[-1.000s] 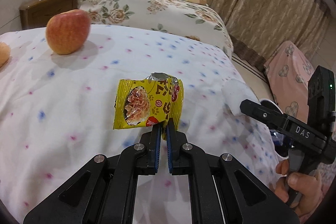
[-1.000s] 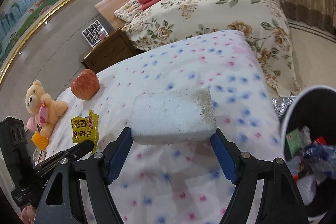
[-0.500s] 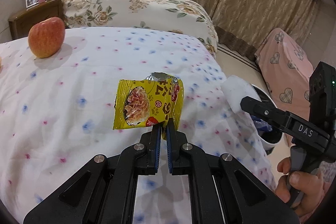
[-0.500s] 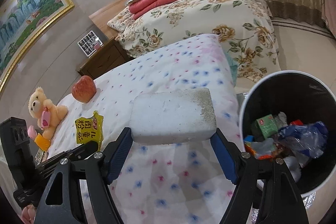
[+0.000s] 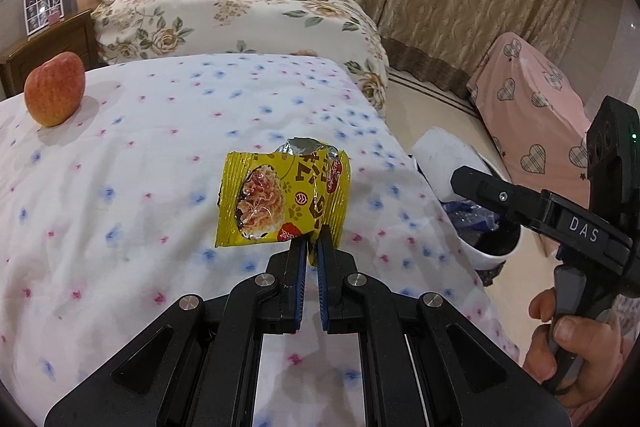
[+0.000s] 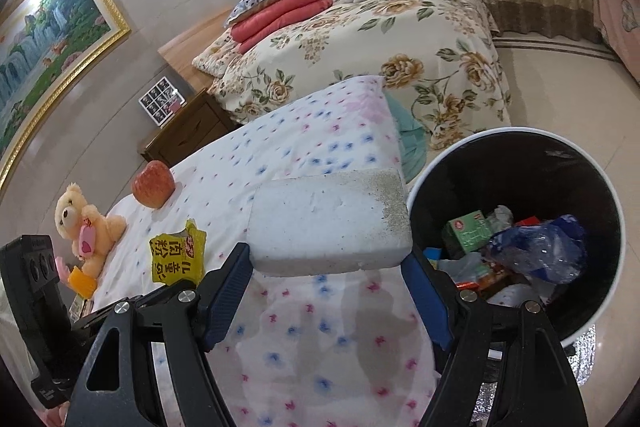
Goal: Collect trash
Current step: 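Carry the yellow packet and white foam block over the trash bin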
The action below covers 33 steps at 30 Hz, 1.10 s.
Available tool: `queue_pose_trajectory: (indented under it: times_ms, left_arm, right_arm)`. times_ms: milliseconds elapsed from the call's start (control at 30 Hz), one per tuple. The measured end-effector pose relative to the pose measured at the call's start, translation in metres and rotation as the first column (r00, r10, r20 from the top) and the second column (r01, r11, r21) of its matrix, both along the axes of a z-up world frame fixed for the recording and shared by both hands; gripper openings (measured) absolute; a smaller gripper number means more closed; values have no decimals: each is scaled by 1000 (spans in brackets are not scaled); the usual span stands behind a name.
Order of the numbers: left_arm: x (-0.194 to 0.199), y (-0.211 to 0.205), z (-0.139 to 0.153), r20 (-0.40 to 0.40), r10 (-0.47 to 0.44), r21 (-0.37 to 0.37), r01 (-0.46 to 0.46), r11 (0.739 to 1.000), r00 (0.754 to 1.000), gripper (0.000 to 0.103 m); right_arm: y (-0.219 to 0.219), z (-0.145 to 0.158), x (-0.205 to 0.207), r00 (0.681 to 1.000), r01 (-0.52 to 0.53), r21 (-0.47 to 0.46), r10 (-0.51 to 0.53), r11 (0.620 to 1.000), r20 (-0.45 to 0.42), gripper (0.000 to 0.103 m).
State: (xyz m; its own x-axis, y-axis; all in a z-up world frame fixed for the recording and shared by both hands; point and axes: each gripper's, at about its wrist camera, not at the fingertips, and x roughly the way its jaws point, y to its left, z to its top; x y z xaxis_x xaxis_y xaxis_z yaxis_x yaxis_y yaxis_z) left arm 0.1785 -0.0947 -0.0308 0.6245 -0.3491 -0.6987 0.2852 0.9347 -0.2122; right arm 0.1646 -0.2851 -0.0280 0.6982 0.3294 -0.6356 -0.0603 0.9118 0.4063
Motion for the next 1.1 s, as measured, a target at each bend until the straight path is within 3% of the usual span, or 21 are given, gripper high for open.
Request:
queue_pose_trajectory:
  times_ms: [1100]
  left_arm:
    - [-13,-76,9,20,-159,6,159,987,987,5]
  right_arm:
    - [-85,-6,-40,985,174,4,-174,985,-9,77]
